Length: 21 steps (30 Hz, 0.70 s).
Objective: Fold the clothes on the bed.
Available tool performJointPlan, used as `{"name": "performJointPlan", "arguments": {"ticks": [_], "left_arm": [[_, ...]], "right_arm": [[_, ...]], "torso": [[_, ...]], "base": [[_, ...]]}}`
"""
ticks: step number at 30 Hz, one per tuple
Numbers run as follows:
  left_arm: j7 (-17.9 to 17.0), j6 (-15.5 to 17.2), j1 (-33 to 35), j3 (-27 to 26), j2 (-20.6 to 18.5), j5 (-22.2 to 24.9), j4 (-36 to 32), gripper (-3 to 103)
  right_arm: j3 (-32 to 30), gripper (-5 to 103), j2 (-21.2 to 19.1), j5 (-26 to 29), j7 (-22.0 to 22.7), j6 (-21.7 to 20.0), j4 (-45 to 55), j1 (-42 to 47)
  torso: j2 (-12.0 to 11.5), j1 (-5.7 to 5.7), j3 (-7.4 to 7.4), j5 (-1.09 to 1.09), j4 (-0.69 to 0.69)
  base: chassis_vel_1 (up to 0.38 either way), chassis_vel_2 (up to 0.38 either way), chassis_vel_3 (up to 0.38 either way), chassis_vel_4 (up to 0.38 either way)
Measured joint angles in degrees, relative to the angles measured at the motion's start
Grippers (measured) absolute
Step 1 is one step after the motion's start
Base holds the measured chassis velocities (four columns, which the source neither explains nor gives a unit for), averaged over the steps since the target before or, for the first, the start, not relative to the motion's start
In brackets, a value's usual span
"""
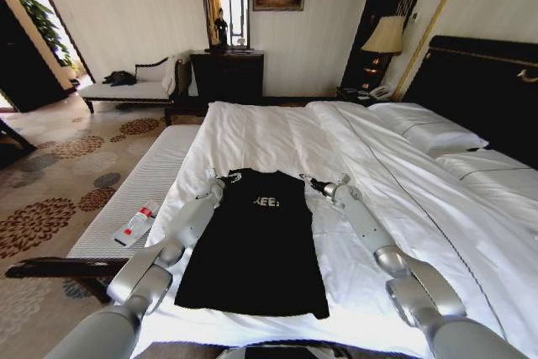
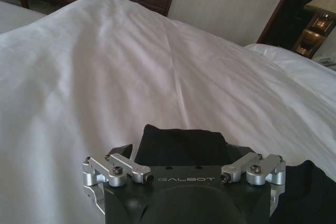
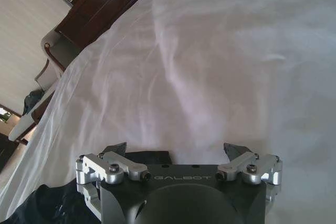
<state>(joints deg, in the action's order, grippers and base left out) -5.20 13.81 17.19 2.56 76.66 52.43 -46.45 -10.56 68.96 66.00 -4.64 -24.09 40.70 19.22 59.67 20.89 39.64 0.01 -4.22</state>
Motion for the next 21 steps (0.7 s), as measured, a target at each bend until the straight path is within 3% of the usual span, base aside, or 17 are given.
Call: {"name": "performJointPlan", "arguments": {"ticks": [12, 21], "left_arm": [[-1.87, 0.29, 1.86, 0.76, -3.13, 1.1, -4.62, 100], [-1.77, 0.31, 1.93, 0.9, -2.96, 1.19, -4.67, 100]], "right_arm": [[-0.6, 100, 3.61, -3.38, -2.61, 0.54, -6.27, -3.51], [-1.04, 100, 4.63, -5.38, -3.63, 1.48, -8.97, -4.01]], "torso": [[0.0, -0.01, 0.0, -0.02, 0.03], [0.0, 0.0, 0.0, -0.01, 0.02]], "base": [[0.0, 0.0, 0.0, 0.0], [0.0, 0.0, 0.0, 0.0]]}}
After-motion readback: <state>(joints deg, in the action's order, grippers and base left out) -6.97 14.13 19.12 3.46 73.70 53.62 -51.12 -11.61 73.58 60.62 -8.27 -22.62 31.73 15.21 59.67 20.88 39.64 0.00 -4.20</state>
